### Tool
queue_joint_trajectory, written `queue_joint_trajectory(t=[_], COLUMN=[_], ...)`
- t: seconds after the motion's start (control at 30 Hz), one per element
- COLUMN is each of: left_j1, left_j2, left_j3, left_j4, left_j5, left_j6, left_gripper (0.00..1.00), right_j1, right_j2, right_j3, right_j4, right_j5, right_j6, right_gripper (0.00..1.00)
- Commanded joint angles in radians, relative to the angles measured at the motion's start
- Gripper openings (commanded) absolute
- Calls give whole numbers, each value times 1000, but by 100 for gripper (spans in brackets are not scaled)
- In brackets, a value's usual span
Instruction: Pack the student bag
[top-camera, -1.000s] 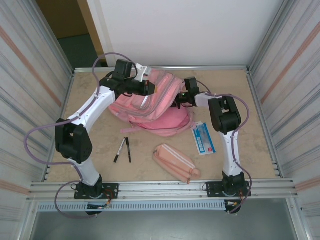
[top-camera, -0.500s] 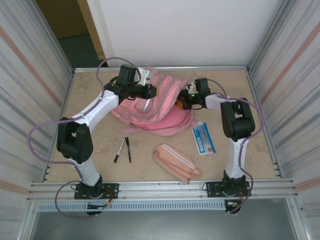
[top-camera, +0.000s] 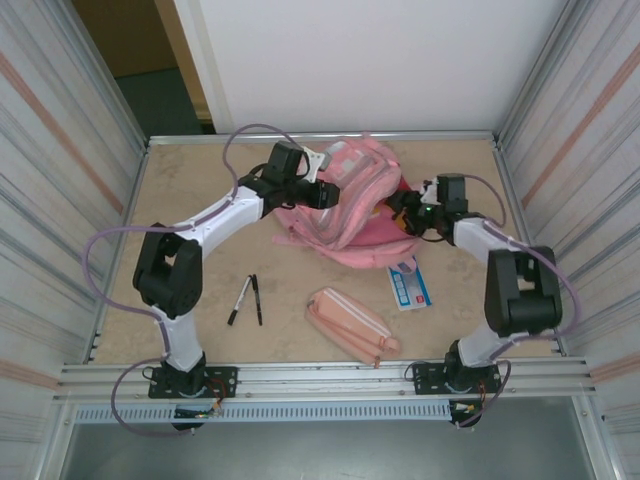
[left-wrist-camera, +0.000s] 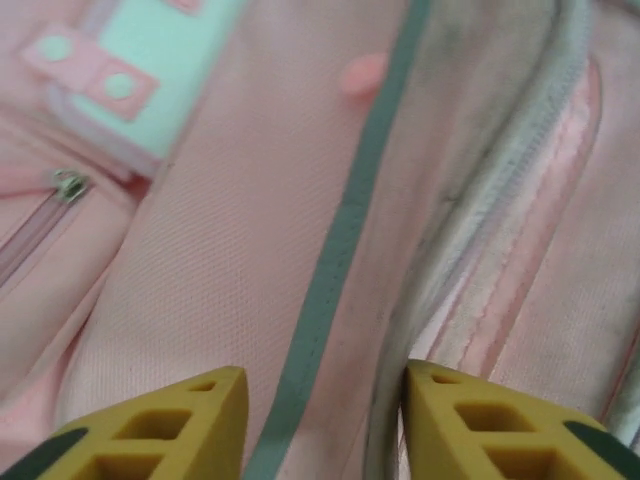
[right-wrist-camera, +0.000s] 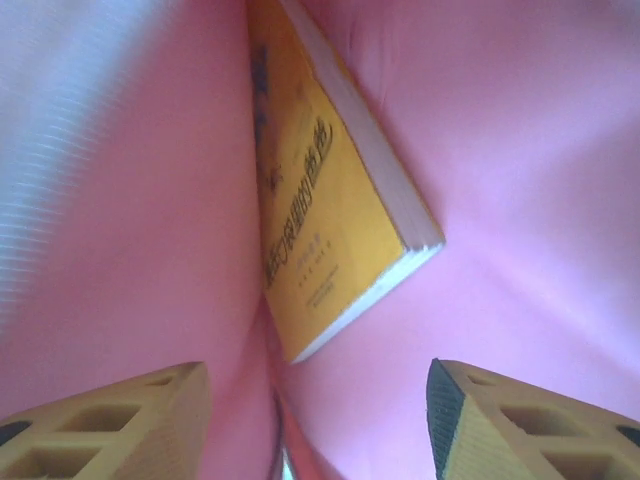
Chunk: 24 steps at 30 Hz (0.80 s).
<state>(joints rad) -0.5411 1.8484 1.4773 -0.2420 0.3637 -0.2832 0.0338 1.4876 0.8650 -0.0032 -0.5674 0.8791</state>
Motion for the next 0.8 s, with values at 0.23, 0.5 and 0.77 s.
queue_joint_trajectory(t=[0.23,0.5,0.77], left_j1=[80,280,331], left_j2=[-410,-568,-400], left_j3=[-314,-588,-553], left_j4=[-194,-190,-81], left_j5=[-321,-357,-225], left_j6=[-134,-232,-285], left_gripper=[59,63,65], right_j1=[180,464,600], right_j2=[-261,-218,-3], right_j3=[21,12,72], right_j4=[-372,-393,-363], right_j5=[357,451,487], right_j6=[-363,-412,-407], right_gripper=[62,63,63])
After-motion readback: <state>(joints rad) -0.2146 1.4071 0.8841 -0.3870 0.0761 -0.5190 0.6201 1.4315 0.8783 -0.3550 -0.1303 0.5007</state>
